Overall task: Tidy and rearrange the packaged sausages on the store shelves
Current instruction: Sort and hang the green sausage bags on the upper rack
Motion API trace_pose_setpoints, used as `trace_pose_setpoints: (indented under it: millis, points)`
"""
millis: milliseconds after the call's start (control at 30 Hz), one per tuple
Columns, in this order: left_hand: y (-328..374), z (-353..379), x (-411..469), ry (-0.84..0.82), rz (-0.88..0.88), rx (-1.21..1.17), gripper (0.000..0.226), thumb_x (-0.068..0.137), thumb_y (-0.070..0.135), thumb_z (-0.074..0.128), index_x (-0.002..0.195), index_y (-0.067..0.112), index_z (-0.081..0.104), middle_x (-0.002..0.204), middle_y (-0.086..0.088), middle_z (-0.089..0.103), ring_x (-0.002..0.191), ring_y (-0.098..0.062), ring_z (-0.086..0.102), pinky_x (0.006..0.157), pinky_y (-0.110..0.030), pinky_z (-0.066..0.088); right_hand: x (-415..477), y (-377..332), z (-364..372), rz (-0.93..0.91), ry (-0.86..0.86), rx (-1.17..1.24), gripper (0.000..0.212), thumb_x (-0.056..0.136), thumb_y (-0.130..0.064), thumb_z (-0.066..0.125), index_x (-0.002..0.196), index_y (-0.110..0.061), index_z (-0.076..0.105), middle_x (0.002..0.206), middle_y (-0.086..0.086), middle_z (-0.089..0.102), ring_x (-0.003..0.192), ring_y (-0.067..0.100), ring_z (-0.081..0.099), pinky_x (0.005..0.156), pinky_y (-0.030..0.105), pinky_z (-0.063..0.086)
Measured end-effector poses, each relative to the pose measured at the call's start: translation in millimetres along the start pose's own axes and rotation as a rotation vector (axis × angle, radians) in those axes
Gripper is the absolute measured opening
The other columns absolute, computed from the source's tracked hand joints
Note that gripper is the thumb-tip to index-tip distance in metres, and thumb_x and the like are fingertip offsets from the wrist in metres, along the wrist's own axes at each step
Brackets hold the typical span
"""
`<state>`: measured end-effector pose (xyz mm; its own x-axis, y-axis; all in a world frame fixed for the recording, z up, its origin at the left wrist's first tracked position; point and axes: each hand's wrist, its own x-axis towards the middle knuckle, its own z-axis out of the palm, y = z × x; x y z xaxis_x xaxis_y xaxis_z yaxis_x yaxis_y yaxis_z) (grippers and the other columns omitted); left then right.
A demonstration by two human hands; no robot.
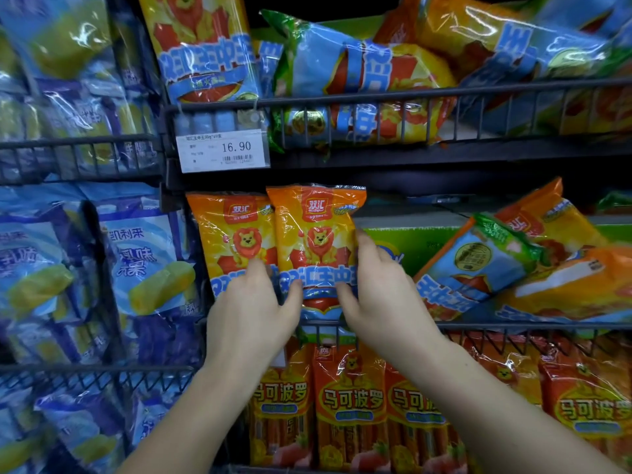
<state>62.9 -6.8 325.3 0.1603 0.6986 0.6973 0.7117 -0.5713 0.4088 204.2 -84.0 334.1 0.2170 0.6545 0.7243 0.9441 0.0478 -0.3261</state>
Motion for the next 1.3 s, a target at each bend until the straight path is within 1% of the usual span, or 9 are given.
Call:
trace_pose_setpoints:
  millis: [100,233,367,467,600,700,900,1100,1300]
  points:
    - [5.8,-4.0,-2.1,0.087,0.041,-0.07,0.033,0.091,0.047,0.059,0.107,0.021,0.048,0.087,0.008,0.057,0.076,-0.017,0.058,0.06,-0.034,0.048,-7.4,3.8,-9.5,-0.097,0.139,0.041,0.061,0.094,-0.025,0.061,0.147,-0.011,0.036,0.138,0.003,0.051,0.126,0.016,0.049,0.101,0.029,0.045]
    - [17.4,2.8,-9.0,0.137,0.165,-0.117,0.033,0.089,0.042,0.059,0.111,0.019,0.05,0.099,0.008,0.049,0.092,-0.014,0.054,0.065,-0.031,0.047,-18.0,13.6,-22.3,-0.177,0.332,0.107,0.043,0.091,-0.018,0.063,0.132,-0.009,0.051,0.119,-0.001,0.057,0.11,0.008,0.054,0.091,0.025,0.05]
    - [40.6,15.3,-21.1,0.108,0.342,-0.156,0.029,0.088,0.043,0.054,0.105,0.019,0.051,0.098,0.007,0.05,0.092,-0.013,0.052,0.069,-0.029,0.049,-34.5,26.2,-36.7,-0.268,0.486,0.15,0.031,0.091,-0.019,0.056,0.118,-0.004,0.058,0.106,-0.005,0.054,0.094,0.01,0.059,0.079,0.026,0.054]
    - [63.4,26.5,-29.1,-0.013,0.439,-0.275,0.036,0.087,0.044,0.053,0.113,0.02,0.053,0.107,0.006,0.052,0.101,-0.014,0.053,0.077,-0.031,0.05,-45.9,36.9,-44.8,-0.31,0.514,0.157,0.026,0.091,-0.016,0.055,0.112,-0.001,0.06,0.101,0.001,0.058,0.091,0.012,0.06,0.075,0.026,0.053]
    - [94.1,37.2,-32.2,-0.256,0.441,-0.398,0.066,0.081,0.054,0.041,0.137,0.019,0.045,0.133,0.005,0.049,0.125,-0.014,0.048,0.098,-0.035,0.047,-59.6,54.3,-49.1,-0.316,0.51,0.167,0.023,0.09,-0.012,0.054,0.108,0.001,0.061,0.098,0.005,0.06,0.089,0.012,0.06,0.073,0.024,0.054]
    - [110.5,42.9,-30.7,-0.367,0.416,-0.384,0.066,0.087,0.046,0.056,0.145,0.021,0.036,0.143,0.004,0.046,0.132,-0.015,0.043,0.104,-0.035,0.042,-68.0,66.5,-53.4,-0.284,0.525,0.159,0.022,0.089,-0.012,0.054,0.106,0.0,0.061,0.095,0.004,0.06,0.086,0.012,0.06,0.074,0.023,0.053]
    - [126.7,55.4,-23.0,-0.333,0.357,-0.367,0.045,0.083,0.04,0.066,0.121,0.027,0.047,0.116,0.007,0.061,0.111,-0.019,0.058,0.086,-0.042,0.051,-73.5,87.5,-63.9,-0.241,0.523,0.128,0.022,0.089,-0.015,0.053,0.103,0.0,0.062,0.094,0.003,0.058,0.083,0.008,0.057,0.078,0.01,0.046]
    - [131.6,60.7,-12.8,-0.338,0.319,-0.399,0.029,0.079,0.038,0.07,0.098,0.025,0.052,0.096,0.005,0.064,0.095,-0.02,0.061,0.076,-0.044,0.052,-72.7,100.8,-66.0,-0.242,0.447,0.102,0.026,0.09,-0.021,0.052,0.109,-0.006,0.061,0.098,-0.001,0.059,0.081,0.008,0.058,0.067,0.03,0.051]
    - [124.8,60.2,-11.4,-0.289,0.267,-0.53,0.028,0.081,0.032,0.076,0.097,0.021,0.056,0.093,0.009,0.067,0.09,-0.014,0.063,0.078,-0.04,0.052,-74.2,105.9,-68.7,-0.256,0.404,0.05,0.027,0.091,-0.023,0.052,0.115,-0.011,0.058,0.097,-0.003,0.059,0.08,0.009,0.06,0.06,0.033,0.053]
